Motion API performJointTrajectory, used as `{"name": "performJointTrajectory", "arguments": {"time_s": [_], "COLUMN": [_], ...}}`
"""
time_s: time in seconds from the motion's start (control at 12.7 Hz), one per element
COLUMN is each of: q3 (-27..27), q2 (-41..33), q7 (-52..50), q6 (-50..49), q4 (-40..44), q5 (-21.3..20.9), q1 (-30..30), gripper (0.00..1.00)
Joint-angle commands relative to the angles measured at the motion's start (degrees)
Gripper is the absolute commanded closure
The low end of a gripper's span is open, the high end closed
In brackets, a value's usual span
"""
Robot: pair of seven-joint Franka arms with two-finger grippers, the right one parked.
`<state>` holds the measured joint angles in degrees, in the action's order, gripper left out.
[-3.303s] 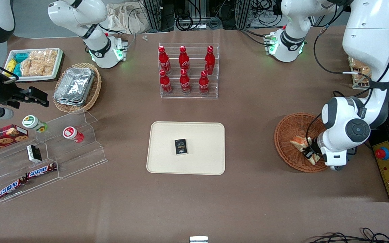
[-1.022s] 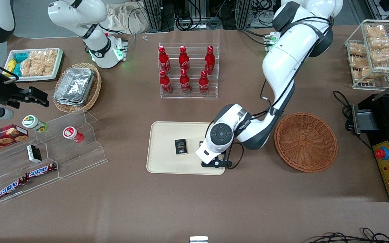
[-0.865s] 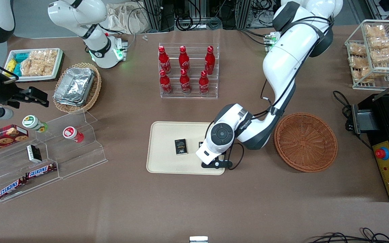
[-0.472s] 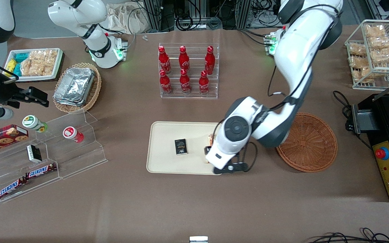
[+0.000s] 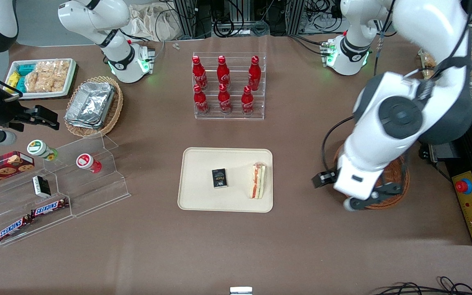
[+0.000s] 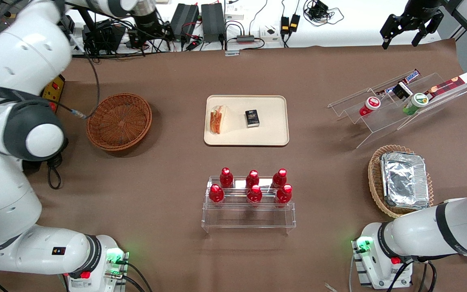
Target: Place sandwich from basket to tray
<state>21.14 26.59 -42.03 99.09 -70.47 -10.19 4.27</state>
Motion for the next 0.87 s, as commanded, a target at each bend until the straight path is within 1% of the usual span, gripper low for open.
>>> {"name": "performJointTrajectory", "arguments": {"time_s": [0.0,0.08,0.24,0.39,0.55,0.79], "q3": [0.3,0.3,0.0,0.0,0.0,0.0], "q2": [-15.7,-18.6,-21.9,-24.6,-24.9,-21.9], "q7": [12.0,14.9,22.8,28.6,32.9,31.5], "q6": [2.4,2.3,1.6,1.5,1.1,0.2], "q4": [-17.6,-20.6,-24.3,-27.4,-27.3,-22.3], "q5": [6.7,6.9,7.0,7.2,10.8,10.5], "q1": [-8.6,-10.6,-13.6,-17.0,-19.0,-19.0], "gripper": [0.0,0.0,0.0,0.0,0.0,0.0]}}
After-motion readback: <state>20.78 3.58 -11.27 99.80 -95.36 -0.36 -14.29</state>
